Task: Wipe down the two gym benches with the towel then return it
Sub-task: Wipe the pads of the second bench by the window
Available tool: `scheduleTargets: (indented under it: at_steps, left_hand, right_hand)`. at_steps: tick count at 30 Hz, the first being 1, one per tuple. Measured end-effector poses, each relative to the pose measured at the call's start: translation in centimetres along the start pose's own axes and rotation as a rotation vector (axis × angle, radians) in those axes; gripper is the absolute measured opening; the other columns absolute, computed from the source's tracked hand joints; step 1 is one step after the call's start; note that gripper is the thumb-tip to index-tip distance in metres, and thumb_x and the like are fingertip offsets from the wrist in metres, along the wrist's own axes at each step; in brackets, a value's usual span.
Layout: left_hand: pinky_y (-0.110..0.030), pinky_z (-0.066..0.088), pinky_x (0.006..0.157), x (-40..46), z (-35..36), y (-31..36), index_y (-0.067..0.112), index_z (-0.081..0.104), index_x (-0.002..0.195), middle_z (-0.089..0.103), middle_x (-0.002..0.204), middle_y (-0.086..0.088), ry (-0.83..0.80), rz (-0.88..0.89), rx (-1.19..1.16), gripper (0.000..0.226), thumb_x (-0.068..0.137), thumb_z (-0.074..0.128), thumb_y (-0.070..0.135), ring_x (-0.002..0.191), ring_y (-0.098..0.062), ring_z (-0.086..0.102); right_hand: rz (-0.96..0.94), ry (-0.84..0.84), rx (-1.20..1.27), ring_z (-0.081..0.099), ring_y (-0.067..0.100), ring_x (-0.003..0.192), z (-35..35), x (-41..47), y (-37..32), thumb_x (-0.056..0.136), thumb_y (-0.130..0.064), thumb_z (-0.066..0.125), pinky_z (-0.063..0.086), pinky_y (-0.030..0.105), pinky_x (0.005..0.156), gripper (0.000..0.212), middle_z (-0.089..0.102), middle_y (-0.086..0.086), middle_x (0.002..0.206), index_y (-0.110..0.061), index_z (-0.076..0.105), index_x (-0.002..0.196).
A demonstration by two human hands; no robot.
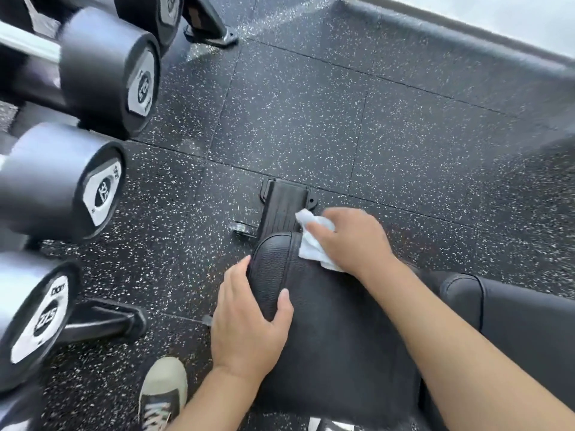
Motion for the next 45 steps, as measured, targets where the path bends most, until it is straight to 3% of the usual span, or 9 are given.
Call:
scheduleTargets:
  at_steps: [5,10,14,17,24,30,35,42,45]
  left_hand:
    - [-0.041,0.047,0.098,-0.5,0.6,-1.8,0.024,0.039,0.149,0.052,0.138,0.007,-0.117,-0.132,0.016,0.083,0.085,0.043,0.076,0.129,-0.02,0.052]
    - [-0.033,0.044,0.103,-5.0,-0.1,-6.5,0.036,0.032,0.155,0.045,0.149,0.019,-0.358,-0.187,-0.022,0.08,0.088,0.035,0.079,0.136,-0.011,0.048]
    - [-0.032,0.047,0.092,-7.9,-2.1,-9.3,0.039,0.047,0.121,0.053,0.113,0.021,-0.506,-0.118,0.002,0.056,0.085,0.034,0.079,0.115,-0.01,0.055]
    - [-0.03,0.039,0.106,-8.8,-3.0,-10.2,0.035,0.037,0.149,0.05,0.136,0.018,-0.552,-0.011,0.069,0.071,0.091,0.032,0.075,0.133,-0.008,0.045]
    - [-0.031,0.032,0.119,-6.6,-5.3,-11.2,0.033,0.032,0.158,0.042,0.154,0.02,-0.444,0.047,0.029,0.058,0.105,0.035,0.056,0.141,-0.004,0.035]
    - [-0.034,0.041,0.108,-3.7,-8.2,-10.3,0.024,0.05,0.14,0.052,0.134,0.011,-0.33,0.107,0.064,0.036,0.105,0.045,0.033,0.129,-0.014,0.047]
    - [-0.037,0.043,0.108,-2.5,-9.3,-6.2,0.019,0.054,0.136,0.054,0.132,0.006,-0.275,0.299,0.069,0.034,0.102,0.051,0.024,0.126,-0.016,0.047]
    - [-0.046,0.04,0.115,-1.6,-4.8,2.6,0.01,0.056,0.141,0.053,0.141,-0.005,-0.257,0.538,0.153,0.042,0.099,0.059,0.017,0.136,-0.026,0.047]
    - [-0.051,0.038,0.116,-1.0,-1.7,6.8,0.005,0.06,0.139,0.056,0.141,-0.011,-0.261,0.659,0.235,0.044,0.095,0.062,0.014,0.136,-0.033,0.05]
  right_hand:
    - [-0.314,0.051,-0.172,0.051,0.026,0.069,3.0,0.7,-11.1,0.097,-0.051,0.053,0.027,0.034,0.056,0.049,0.045,-0.005,0.062,-0.018,0.044,0.062]
    - [-0.723,0.014,-0.507,0.058,0.023,0.087,5.6,-5.3,-15.9,0.096,-0.041,0.058,0.033,0.032,0.063,0.023,0.055,-0.006,0.087,-0.022,0.067,0.084]
    - [-0.957,-0.141,-0.627,0.056,0.017,0.068,10.0,-13.3,-16.3,0.087,-0.047,0.072,0.039,0.031,0.055,0.029,0.055,-0.007,0.072,-0.027,0.064,0.068]
    - [-1.013,-0.181,-0.592,0.054,0.019,0.062,9.7,-13.6,-16.2,0.086,-0.048,0.077,0.044,0.031,0.05,0.036,0.054,-0.005,0.07,-0.022,0.063,0.066]
    - [-0.549,0.025,-0.684,0.065,0.026,0.092,5.3,-1.2,-16.4,0.098,-0.052,0.05,0.048,0.032,0.069,0.039,0.059,-0.004,0.09,-0.019,0.065,0.082]
    - [-0.956,-0.057,-0.585,0.054,0.023,0.068,12.2,-13.5,-16.8,0.094,-0.039,0.056,0.033,0.033,0.056,0.031,0.052,-0.001,0.073,-0.02,0.059,0.069]
    - [-1.027,0.195,-0.383,0.047,0.026,0.065,9.0,-16.7,-10.9,0.101,-0.038,0.062,0.042,0.038,0.054,0.032,0.052,0.003,0.076,-0.013,0.066,0.082]
    - [-0.103,0.634,-0.137,0.061,0.037,0.077,-2.8,-7.1,4.2,0.1,-0.047,0.057,0.036,0.038,0.062,0.034,0.058,0.007,0.079,-0.015,0.053,0.089]
    - [-0.145,0.719,-0.21,0.056,0.029,0.066,-1.3,-8.2,4.8,0.095,-0.044,0.062,0.032,0.033,0.057,0.032,0.05,-0.001,0.07,-0.022,0.046,0.078]
Point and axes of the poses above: each hand's wrist, its own x-axis towards the middle knuckle, its own z-axis out of the palm, y = z × x, the point moved 7 cm from there along x, towards the middle knuckle
